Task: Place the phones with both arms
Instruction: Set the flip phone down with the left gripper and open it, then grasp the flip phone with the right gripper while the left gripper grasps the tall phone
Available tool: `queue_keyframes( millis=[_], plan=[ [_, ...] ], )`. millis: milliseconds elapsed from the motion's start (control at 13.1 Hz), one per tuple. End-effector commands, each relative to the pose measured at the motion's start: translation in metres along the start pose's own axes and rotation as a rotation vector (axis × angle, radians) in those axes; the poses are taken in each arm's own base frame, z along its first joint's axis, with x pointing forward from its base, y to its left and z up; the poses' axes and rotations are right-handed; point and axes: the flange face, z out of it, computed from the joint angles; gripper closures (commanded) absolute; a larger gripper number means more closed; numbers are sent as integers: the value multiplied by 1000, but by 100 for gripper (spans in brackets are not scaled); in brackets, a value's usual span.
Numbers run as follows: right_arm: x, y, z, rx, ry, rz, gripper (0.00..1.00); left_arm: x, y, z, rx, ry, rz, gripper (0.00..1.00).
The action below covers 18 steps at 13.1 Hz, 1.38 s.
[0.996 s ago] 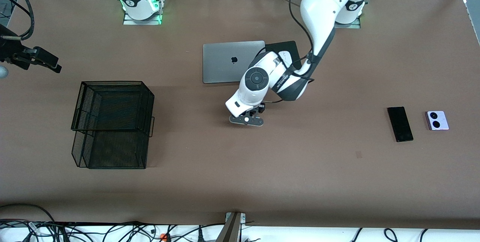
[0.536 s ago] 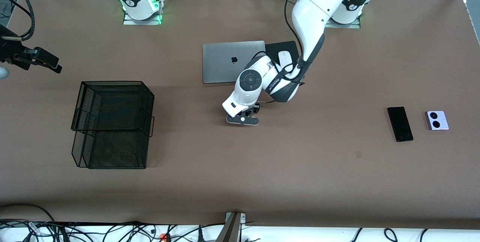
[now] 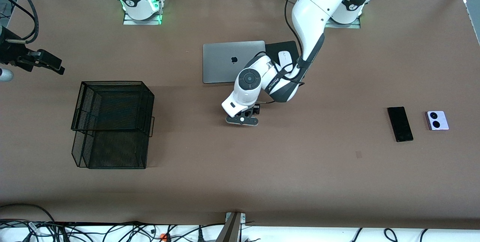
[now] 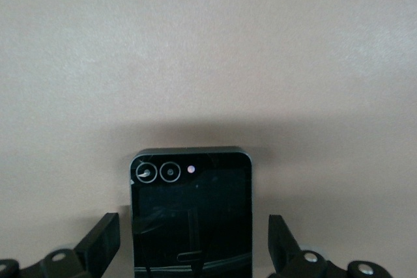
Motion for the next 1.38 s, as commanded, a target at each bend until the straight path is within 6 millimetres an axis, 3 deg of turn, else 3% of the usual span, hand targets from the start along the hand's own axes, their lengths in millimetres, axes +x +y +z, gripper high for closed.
queue_keyframes(
  millis=[0,153,383,613,766,919,996,1149,1302],
  plan=[
    [12,-31,13,7,4,-45,0,9,0,-27,12,34,-12,0],
    [22,-48,27,8,13,-68,0,10,-1,-68,40,16,-13,0],
    [31,-72,50,4,1,-93,0,19,-30,-160,97,-22,-52,0],
    [39,-118,83,-5,-3,-68,0,40,-104,-241,141,-55,-143,0],
    [41,-172,111,-4,16,-65,0,49,-152,-288,149,-65,-138,0],
    [37,-229,146,3,18,-23,0,60,-216,-315,162,-110,-118,0],
    [33,-269,158,13,37,-13,0,64,-245,-325,158,-121,-100,0],
    [21,-349,176,23,62,-5,0,73,-308,-326,159,-170,-104,0],
    [6,-416,195,31,72,41,0,79,-367,-315,161,-204,-117,0]
  ],
)
